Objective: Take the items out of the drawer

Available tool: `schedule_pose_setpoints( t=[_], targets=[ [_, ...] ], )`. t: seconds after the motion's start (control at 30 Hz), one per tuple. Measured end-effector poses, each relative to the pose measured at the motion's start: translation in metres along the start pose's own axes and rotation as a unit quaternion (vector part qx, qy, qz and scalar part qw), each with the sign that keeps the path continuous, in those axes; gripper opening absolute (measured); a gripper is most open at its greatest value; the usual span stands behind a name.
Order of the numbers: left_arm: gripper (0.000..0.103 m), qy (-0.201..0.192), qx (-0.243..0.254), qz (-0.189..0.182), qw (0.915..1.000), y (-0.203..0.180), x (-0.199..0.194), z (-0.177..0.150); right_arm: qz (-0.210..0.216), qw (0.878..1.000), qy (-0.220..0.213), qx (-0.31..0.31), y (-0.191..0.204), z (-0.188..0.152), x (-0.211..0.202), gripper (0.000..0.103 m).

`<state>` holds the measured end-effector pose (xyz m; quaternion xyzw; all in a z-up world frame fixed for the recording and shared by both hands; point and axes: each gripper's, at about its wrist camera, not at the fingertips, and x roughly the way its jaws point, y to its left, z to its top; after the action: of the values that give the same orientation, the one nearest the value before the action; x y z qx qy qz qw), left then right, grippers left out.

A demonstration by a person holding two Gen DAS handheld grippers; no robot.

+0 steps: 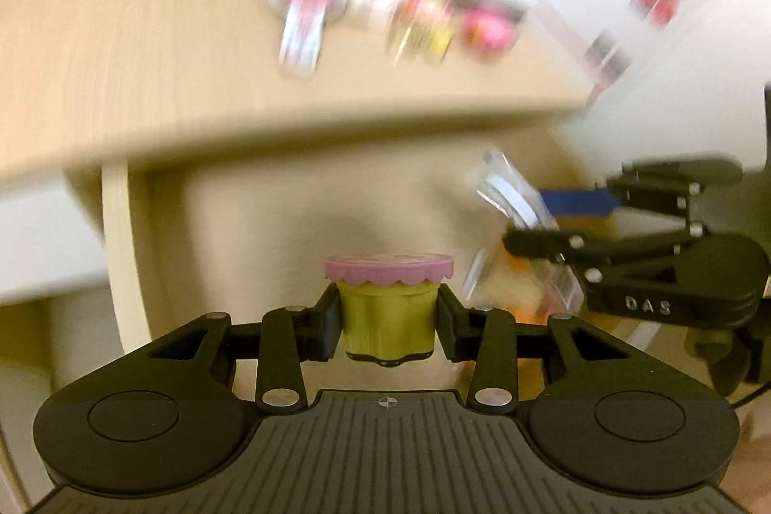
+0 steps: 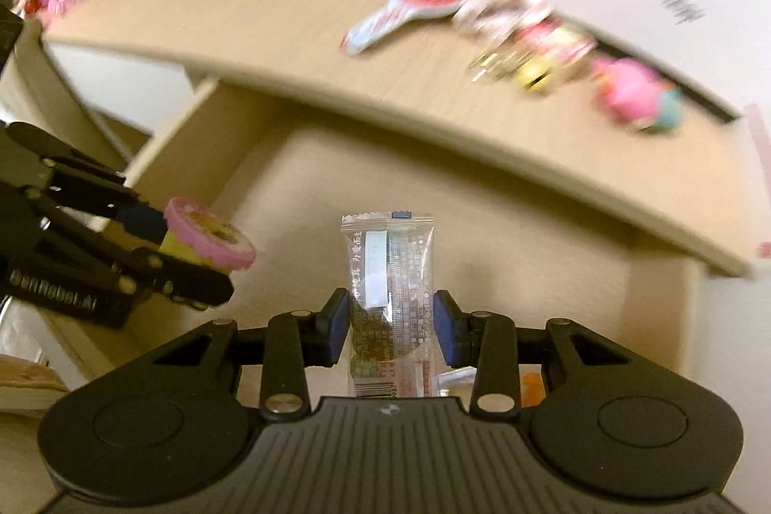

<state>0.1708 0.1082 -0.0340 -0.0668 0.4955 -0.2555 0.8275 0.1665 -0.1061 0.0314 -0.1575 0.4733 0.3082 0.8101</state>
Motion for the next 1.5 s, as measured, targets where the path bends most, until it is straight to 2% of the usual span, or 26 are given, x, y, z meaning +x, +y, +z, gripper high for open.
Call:
schedule_pose_setpoints(
  t=[0.1, 0.2, 0.27, 0.33, 0.43, 0.63, 0.83, 1.0, 1.13, 1.2, 1.33, 1.4, 1.5],
  targets=[
    [0.043, -0.076, 0.017, 0.001, 0.9970, -0.002, -0.031, 0.037, -0.024, 0.998, -0.052, 0.033, -0.023, 0.011, -0.044, 0.037],
    [0.044, -0.146, 0.019, 0.010, 0.9891, 0.002, -0.052, 0.074, -0.050, 0.990, -0.113, 0.069, -0.061, 0.034, -0.096, 0.037],
    [0.044, -0.175, 0.011, 0.025, 0.9842, 0.009, -0.053, 0.098, -0.073, 0.983, -0.145, 0.086, -0.078, 0.053, -0.102, 0.037],
    [0.044, -0.191, -0.001, 0.051, 0.9804, 0.017, -0.044, 0.116, -0.090, 0.978, -0.157, 0.099, -0.091, 0.068, -0.100, 0.037],
    [0.044, -0.196, 0.000, 0.086, 0.9767, 0.031, -0.019, 0.132, -0.111, 0.975, -0.151, 0.121, -0.117, 0.083, -0.079, 0.037],
    [0.044, -0.137, 0.001, 0.119, 0.9835, 0.044, 0.038, 0.141, -0.180, 0.965, -0.099, 0.161, -0.168, 0.095, -0.026, 0.037],
    [0.044, -0.098, -0.021, 0.129, 0.9865, 0.052, 0.055, 0.136, -0.164, 0.965, -0.071, 0.192, -0.188, 0.092, 0.017, 0.037],
    [0.045, -0.104, -0.029, 0.132, 0.9853, 0.054, 0.051, 0.137, -0.149, 0.969, -0.066, 0.184, -0.191, 0.099, 0.035, 0.037],
    [0.045, -0.139, -0.017, 0.126, 0.9820, 0.050, 0.035, 0.136, -0.141, 0.970, -0.078, 0.183, -0.192, 0.099, 0.032, 0.040],
    [0.045, -0.152, -0.014, 0.128, 0.9799, 0.049, 0.026, 0.136, -0.141, 0.968, -0.094, 0.184, -0.191, 0.098, 0.022, 0.045],
    [0.045, -0.169, -0.006, 0.143, 0.9751, 0.046, 0.008, 0.133, -0.143, 0.964, -0.125, 0.185, -0.182, 0.093, -0.007, 0.048],
    [0.045, -0.176, -0.007, 0.147, 0.9734, 0.043, 0.000, 0.131, -0.134, 0.963, -0.138, 0.188, -0.175, 0.086, -0.023, 0.054],
    [0.045, -0.182, 0.005, 0.129, 0.9749, 0.031, -0.009, 0.126, -0.117, 0.967, -0.140, 0.181, -0.162, 0.072, -0.041, 0.057]
  ],
)
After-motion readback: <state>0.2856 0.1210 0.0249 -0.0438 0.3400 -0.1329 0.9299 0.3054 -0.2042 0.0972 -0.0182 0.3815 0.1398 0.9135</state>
